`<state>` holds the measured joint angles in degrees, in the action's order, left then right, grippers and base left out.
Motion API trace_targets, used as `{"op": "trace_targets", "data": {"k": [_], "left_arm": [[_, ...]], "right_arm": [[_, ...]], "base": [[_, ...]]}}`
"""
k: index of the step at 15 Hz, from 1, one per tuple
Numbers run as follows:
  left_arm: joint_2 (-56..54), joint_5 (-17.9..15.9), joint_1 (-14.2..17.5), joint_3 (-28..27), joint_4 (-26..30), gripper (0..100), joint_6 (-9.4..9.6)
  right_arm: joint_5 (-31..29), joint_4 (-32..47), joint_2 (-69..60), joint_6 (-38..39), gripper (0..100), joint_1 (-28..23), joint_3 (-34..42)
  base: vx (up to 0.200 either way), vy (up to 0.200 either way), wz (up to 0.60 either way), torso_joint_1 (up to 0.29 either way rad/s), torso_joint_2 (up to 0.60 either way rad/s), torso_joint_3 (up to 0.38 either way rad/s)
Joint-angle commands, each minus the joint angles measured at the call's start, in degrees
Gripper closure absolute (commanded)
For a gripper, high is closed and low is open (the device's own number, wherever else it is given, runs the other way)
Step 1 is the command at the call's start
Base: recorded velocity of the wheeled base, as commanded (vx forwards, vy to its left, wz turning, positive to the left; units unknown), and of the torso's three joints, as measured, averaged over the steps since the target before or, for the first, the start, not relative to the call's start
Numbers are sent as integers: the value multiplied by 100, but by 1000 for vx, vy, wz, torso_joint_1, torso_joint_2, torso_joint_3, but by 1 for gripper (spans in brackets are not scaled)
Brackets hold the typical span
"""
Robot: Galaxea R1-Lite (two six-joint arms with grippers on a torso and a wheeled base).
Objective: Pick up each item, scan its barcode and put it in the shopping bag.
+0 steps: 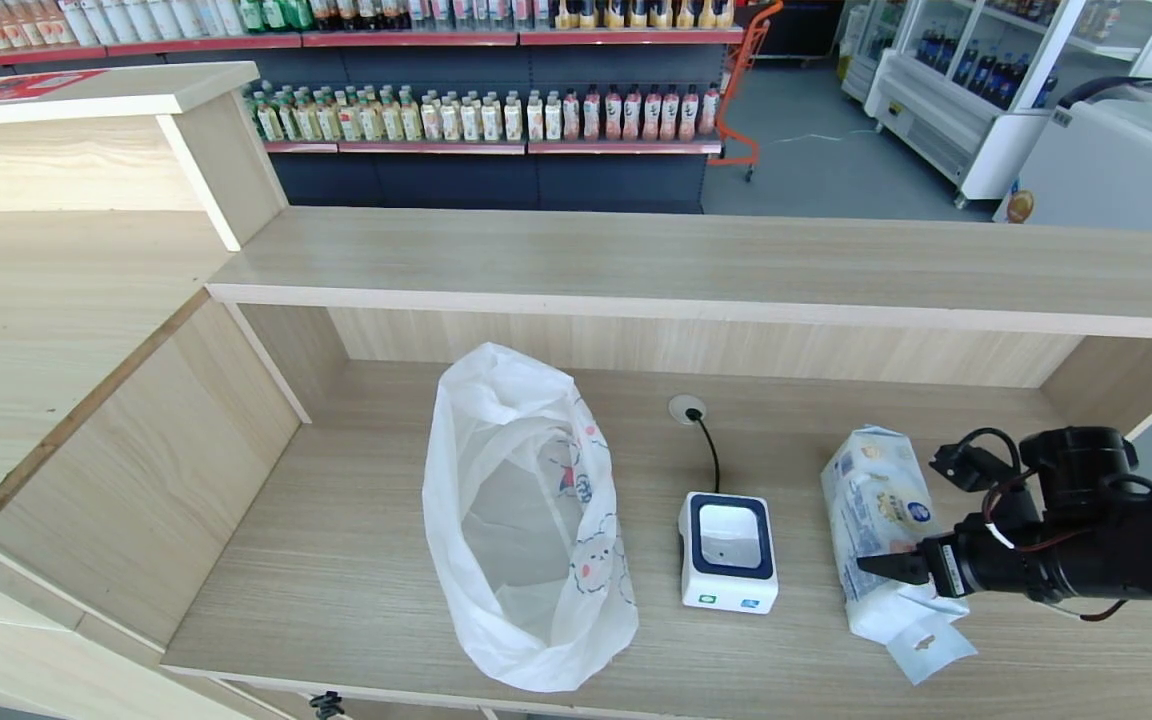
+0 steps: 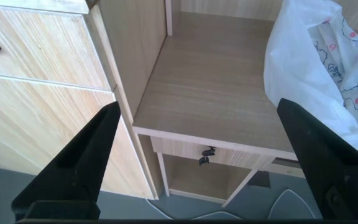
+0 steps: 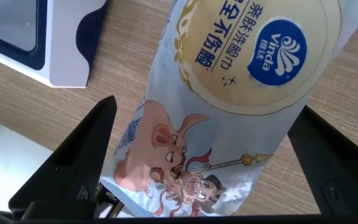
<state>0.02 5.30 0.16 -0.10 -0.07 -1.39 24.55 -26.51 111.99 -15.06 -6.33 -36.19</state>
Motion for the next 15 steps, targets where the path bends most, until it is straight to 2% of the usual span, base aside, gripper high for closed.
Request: {"op": "trace_targets", "data": {"k": [1,9,10,15], "left_arm": [[-2,6,2,1,-1,0,-2],[-2,6,2,1,-1,0,-2],[-2,6,2,1,-1,0,-2],[-2,-3,2,1,-1,0,-2]], "right_arm": [[-3,-3,42,-15,0,-18,86],[-3,-3,94,-41,0,-26,227],[-3,-12,86,-94,100,-53,253],[-214,-91,42,-252,100,-150,385]], "base": [[0,0,0,0,0,0],[0,0,0,0,0,0],[0,0,0,0,0,0],[0,0,0,0,0,0]]}}
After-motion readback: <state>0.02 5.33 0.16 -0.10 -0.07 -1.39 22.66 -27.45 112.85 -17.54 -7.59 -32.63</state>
